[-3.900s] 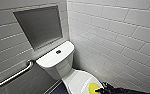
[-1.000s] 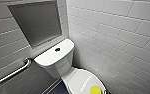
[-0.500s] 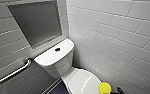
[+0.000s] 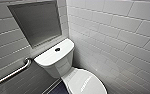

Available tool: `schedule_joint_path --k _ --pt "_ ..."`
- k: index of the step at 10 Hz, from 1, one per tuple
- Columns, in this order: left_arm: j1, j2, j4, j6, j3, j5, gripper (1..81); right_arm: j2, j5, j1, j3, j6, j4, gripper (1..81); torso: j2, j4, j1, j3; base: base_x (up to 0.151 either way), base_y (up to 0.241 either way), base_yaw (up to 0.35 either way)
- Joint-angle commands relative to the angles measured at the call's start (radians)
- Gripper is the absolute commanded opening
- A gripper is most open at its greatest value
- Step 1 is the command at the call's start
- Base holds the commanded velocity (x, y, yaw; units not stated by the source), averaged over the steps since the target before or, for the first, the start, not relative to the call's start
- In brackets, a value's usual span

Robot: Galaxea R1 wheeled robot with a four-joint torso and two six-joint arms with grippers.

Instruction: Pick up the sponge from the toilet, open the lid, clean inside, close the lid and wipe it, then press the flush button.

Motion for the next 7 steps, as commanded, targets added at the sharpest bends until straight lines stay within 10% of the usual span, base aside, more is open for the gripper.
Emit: schedule_joint_path --k 1,7 --pt "-0.085 -0.209 0.003 0.003 0.251 0.073 81.1 -0.022 -0.024 -0.077 -0.068 0.004 0.005 1.0 0.000 0.000 0.000 0.000 0.000 0.000 0.000" --pt "-0.278 -0.367 -0.046 -0.121 0.395 0.102 81.1 0.023 0.005 -0.348 -0.232 -0.007 0.000 1.0 0.000 0.000 0.000 0.000 0.000 0.000 0.000"
